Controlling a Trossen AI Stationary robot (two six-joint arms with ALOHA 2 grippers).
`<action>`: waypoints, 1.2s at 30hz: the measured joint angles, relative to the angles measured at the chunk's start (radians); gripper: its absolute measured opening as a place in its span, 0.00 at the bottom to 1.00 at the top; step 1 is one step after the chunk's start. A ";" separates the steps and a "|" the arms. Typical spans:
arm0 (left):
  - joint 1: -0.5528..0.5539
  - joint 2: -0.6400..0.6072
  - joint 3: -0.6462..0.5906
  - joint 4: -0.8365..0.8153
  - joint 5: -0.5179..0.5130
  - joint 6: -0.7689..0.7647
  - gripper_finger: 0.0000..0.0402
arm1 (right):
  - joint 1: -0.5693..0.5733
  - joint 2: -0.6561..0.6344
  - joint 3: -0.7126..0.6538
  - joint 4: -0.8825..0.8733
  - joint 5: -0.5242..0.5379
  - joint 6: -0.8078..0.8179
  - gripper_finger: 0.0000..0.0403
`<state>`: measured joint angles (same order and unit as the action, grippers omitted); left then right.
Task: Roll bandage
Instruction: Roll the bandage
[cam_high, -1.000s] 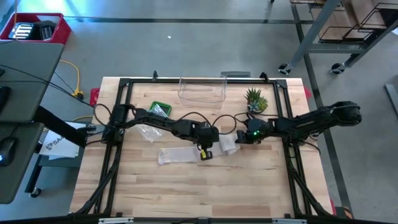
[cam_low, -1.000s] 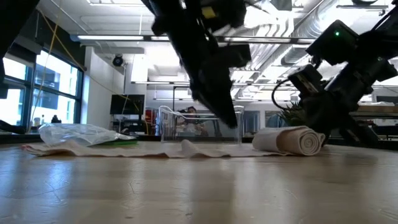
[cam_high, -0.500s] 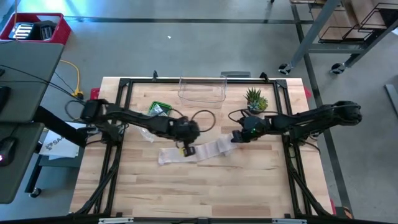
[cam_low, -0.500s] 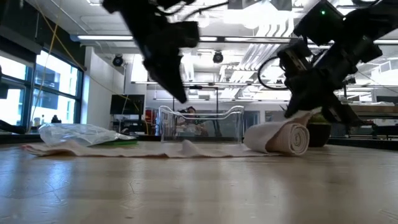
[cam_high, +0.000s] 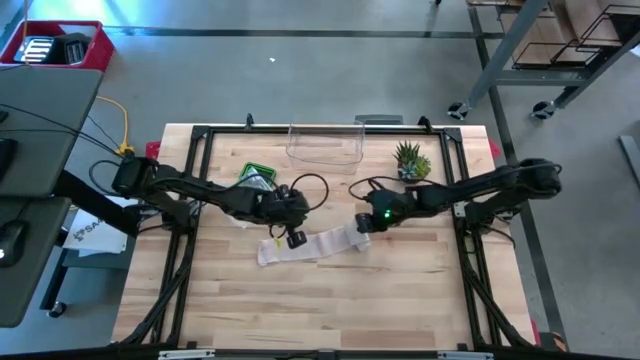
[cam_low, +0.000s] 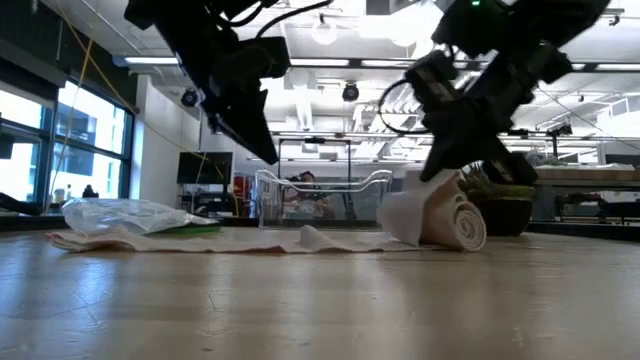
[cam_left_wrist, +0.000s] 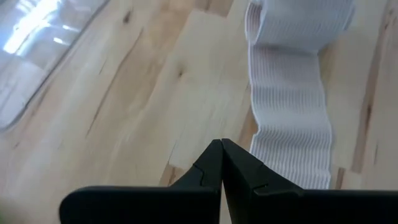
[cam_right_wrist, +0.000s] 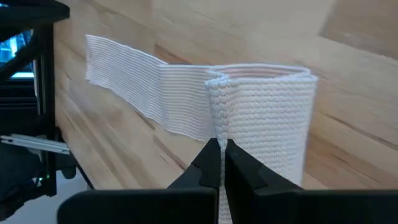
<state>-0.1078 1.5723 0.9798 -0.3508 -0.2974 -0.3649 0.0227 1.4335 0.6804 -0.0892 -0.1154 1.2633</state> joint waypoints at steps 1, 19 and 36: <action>0.000 0.000 0.000 0.013 0.000 0.000 0.00 | 0.000 0.021 0.022 -0.001 0.000 0.000 0.00; -0.004 0.000 0.001 0.031 0.002 0.019 0.00 | 0.020 0.268 0.324 -0.079 -0.059 -0.119 0.06; -0.041 -0.053 0.001 -0.039 0.023 -0.042 0.00 | 0.013 0.159 0.373 -0.382 0.039 -0.306 0.39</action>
<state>-0.1491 1.5190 0.9806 -0.3903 -0.2749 -0.4069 0.0356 1.5927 1.0534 -0.4709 -0.0766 0.9574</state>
